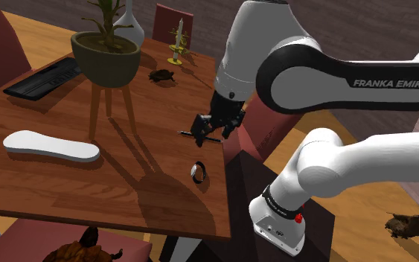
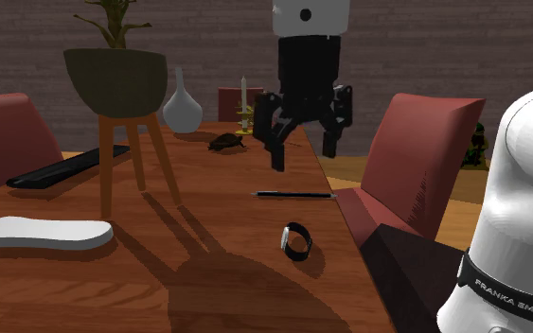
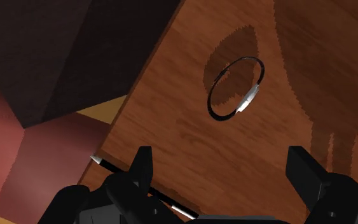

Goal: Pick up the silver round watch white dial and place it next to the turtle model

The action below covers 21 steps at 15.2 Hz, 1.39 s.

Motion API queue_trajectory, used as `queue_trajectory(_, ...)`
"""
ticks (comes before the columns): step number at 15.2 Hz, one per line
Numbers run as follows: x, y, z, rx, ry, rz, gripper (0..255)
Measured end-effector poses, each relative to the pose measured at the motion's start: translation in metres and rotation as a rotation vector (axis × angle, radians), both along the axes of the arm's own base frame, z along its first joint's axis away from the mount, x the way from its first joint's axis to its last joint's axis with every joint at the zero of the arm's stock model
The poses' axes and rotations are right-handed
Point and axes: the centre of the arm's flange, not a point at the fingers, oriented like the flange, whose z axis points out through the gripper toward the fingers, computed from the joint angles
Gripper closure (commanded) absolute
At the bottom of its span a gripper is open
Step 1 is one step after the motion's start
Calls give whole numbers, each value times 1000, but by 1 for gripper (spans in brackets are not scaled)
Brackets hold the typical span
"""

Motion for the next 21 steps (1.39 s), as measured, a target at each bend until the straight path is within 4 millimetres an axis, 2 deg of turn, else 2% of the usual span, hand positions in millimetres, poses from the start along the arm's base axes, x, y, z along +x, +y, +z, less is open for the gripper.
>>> queue_trajectory(4,-4,32,-38,10,26,-64,0)
queue_trajectory(6,-6,49,-49,14,37,-91,0)
queue_trajectory(14,-9,54,-95,16,41,-104,0)
queue_trajectory(20,-10,53,-98,16,41,-104,0)
queue_trajectory(21,-10,53,-98,16,41,-104,255)
